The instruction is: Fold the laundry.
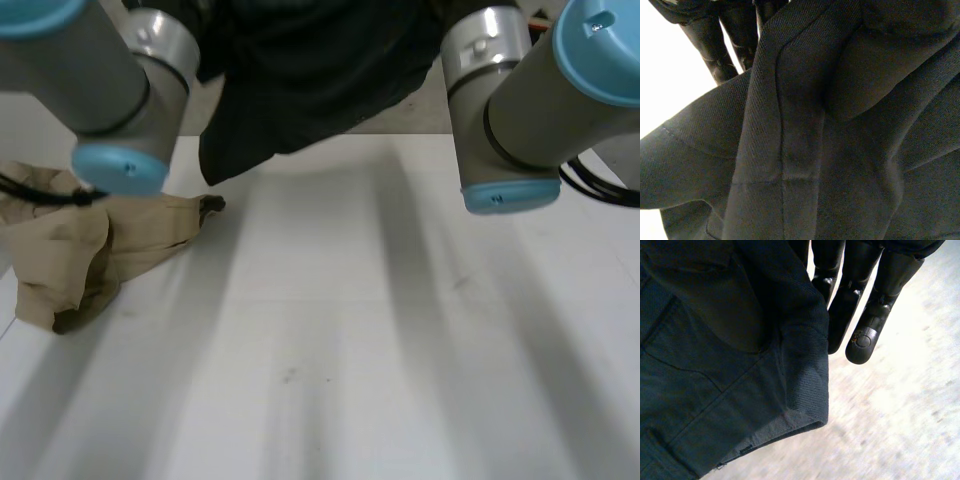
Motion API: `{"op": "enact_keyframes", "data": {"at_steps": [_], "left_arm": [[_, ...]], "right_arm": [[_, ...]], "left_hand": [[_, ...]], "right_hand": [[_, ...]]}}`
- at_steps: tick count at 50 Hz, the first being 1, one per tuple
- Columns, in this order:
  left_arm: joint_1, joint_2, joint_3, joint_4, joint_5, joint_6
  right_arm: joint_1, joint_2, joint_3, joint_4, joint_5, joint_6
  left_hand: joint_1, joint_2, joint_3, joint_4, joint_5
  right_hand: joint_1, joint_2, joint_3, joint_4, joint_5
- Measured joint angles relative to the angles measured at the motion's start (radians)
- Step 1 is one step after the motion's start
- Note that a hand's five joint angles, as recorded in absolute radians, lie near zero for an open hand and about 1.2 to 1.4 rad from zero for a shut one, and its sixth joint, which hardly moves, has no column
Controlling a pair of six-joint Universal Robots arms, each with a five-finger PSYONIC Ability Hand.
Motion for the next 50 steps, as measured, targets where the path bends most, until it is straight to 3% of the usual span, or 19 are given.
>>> {"op": "enact_keyframes", "data": {"at_steps": [8, 14, 17, 19, 20, 21, 22, 26, 38, 40, 50], "left_arm": [[-0.021, 0.037, -0.389, -0.006, -0.001, -0.001], [-0.041, 0.03, -0.577, -0.01, -0.004, 0.004], [-0.049, 0.031, -0.673, -0.008, -0.003, 0.008], [-0.05, 0.033, -0.686, -0.008, -0.003, 0.009], [-0.053, 0.056, -0.735, -0.005, 0.0, 0.01], [-0.053, 0.056, -0.735, -0.005, 0.0, 0.01], [-0.052, 0.087, -0.77, -0.002, 0.002, 0.01], [-0.049, 0.172, -0.835, 0.008, 0.007, 0.01], [0.005, 0.512, -1.198, 0.145, 0.008, 0.007], [0.012, 0.573, -1.287, 0.169, 0.007, 0.002], [0.004, 0.639, -1.489, 0.188, 0.006, -0.114]], "right_arm": [[-0.024, 0.01, 0.14, 0.277, -0.006, -0.003], [-0.034, 0.024, 0.3, 0.365, -0.019, -0.005], [-0.041, 0.024, 0.413, 0.377, -0.038, -0.007], [-0.041, 0.023, 0.423, 0.377, -0.039, -0.007], [-0.045, 0.012, 0.505, 0.374, -0.056, -0.006], [-0.045, 0.012, 0.505, 0.374, -0.056, -0.006], [-0.047, -0.005, 0.557, 0.372, -0.065, -0.002], [-0.051, -0.052, 0.63, 0.367, -0.073, 0.01], [-0.109, -0.207, 0.816, 0.364, -0.075, 0.142], [-0.115, -0.219, 0.847, 0.357, -0.079, 0.17], [-0.113, -0.238, 0.926, 0.285, -0.09, 0.206]], "left_hand": [[0.0, 0.0, 0.0, 0.0, 0.0], [-0.038, -0.086, -0.077, -0.085, -0.021], [-0.324, -0.346, -0.324, -0.335, -0.258], [-0.367, -0.372, -0.364, -0.375, -0.3], [-0.556, -0.566, -0.545, -0.561, -0.489], [-0.556, -0.566, -0.545, -0.561, -0.489], [-0.772, -0.793, -0.785, -0.793, -0.722], [-0.903, -0.938, -0.934, -0.947, -0.88], [-0.9, -0.942, -0.937, -0.95, -0.884], [-0.77, -0.819, -0.821, -0.827, -0.754], [-0.573, -0.618, -0.616, -0.62, -0.55]], "right_hand": [[0.0, 0.0, 0.0, 0.0, 0.0], [0.0, 0.0, 0.002, 0.0, 0.0], [0.0, 0.0, 0.002, 0.0, 0.0], [0.0, 0.0, 0.002, 0.0, 0.0], [0.0, 0.0, 0.002, 0.0, 0.0], [0.0, 0.0, 0.002, 0.0, 0.0], [0.0, 0.0, 0.002, 0.0, 0.0], [0.0, 0.0, 0.002, 0.0, 0.0], [0.0, 0.0, 0.002, 0.0, 0.0], [0.0, 0.0, 0.002, 0.0, 0.0], [0.0, 0.0, 0.002, 0.0, 0.0]]}}
